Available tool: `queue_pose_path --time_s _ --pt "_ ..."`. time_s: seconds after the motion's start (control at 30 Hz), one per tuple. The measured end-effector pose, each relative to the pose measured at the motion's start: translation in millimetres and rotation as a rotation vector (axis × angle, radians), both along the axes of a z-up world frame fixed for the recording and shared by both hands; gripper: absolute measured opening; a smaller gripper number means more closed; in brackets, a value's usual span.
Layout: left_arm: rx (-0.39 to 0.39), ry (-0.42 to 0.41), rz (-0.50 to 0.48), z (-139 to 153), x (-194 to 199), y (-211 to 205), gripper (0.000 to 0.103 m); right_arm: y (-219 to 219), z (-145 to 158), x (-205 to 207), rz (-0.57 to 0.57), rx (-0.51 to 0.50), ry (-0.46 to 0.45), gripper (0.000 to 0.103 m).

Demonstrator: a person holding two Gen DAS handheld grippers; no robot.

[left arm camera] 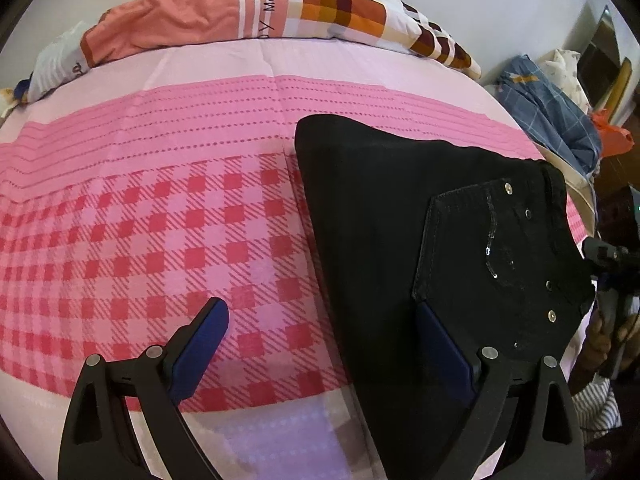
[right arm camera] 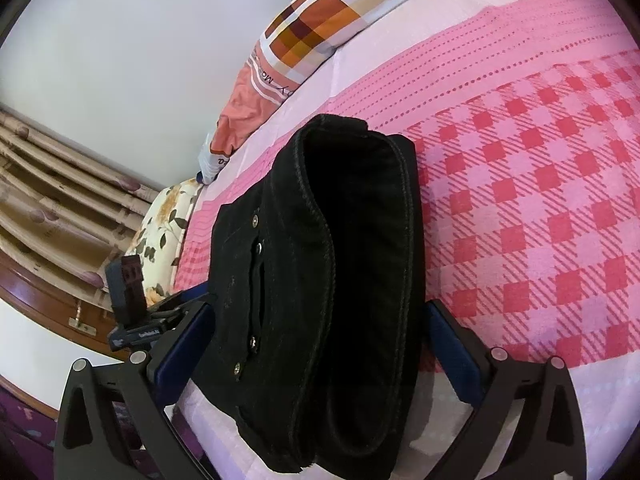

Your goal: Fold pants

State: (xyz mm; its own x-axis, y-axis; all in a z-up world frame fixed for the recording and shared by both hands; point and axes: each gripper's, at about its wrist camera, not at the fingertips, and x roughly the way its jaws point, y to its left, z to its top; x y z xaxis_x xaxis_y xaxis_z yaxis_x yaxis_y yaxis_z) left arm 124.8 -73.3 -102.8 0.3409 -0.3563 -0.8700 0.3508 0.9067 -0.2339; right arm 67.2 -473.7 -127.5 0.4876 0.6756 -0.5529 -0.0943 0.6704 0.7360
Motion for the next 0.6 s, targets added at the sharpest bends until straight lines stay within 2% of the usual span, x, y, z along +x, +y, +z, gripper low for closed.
queue_pose_path --time_s 0.23,0.43,0.6 --pt "0.075 -0.056 -0.033 5 0 -15 0.095 0 0 3 0.001 -0.001 0.017 0.102" --pt "0.11 -0.122 -0.082 10 -2 -29 0.095 6 0 -1 -0.031 -0.039 -0.026 0.102" --pt "0.113 -0.118 -0.098 6 0 -34 0.095 7 1 -3 -0.063 -0.046 -0.031 0.102"
